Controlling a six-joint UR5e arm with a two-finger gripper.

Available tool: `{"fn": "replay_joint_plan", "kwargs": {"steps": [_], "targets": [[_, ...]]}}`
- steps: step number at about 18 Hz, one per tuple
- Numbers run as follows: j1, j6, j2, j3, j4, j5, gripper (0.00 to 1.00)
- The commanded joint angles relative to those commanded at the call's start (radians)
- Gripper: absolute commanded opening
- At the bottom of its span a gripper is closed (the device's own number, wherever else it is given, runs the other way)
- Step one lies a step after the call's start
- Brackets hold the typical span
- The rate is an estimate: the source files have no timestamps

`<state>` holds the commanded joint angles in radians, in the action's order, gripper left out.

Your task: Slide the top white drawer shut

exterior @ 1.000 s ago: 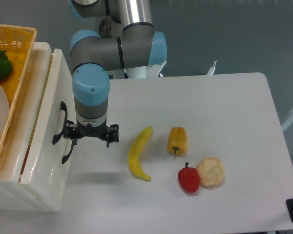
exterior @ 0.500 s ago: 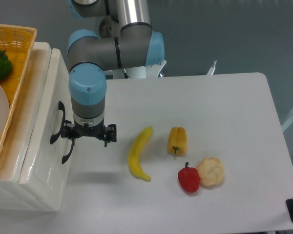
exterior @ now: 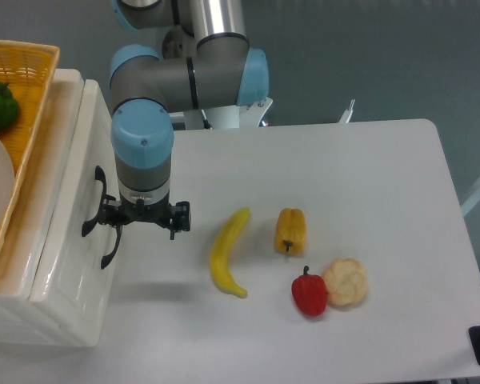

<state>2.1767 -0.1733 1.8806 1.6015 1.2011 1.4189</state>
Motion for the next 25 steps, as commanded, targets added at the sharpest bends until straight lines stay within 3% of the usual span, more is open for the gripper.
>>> {"fn": "replay_joint_plan", "kwargs": {"steps": [5, 11, 16, 19, 22, 25], "targets": [[0.021, -0.015, 0.005, -0.002, -0.003, 0.009, 1.00], [0.110, -0.129, 0.000, -0.006, -0.006, 0.086, 1.00], [0.208, -0.144, -0.005, -0.049, -0.002, 0.095, 1.00], [0.250, -0.283, -0.002, -0.057, -0.003, 0.110, 1.00], [0.270, -0.420, -0.005, -0.057, -0.003, 0.239, 1.00], [0.307, -0.544, -0.005, -0.067, -0.003, 0.258, 1.00]]}}
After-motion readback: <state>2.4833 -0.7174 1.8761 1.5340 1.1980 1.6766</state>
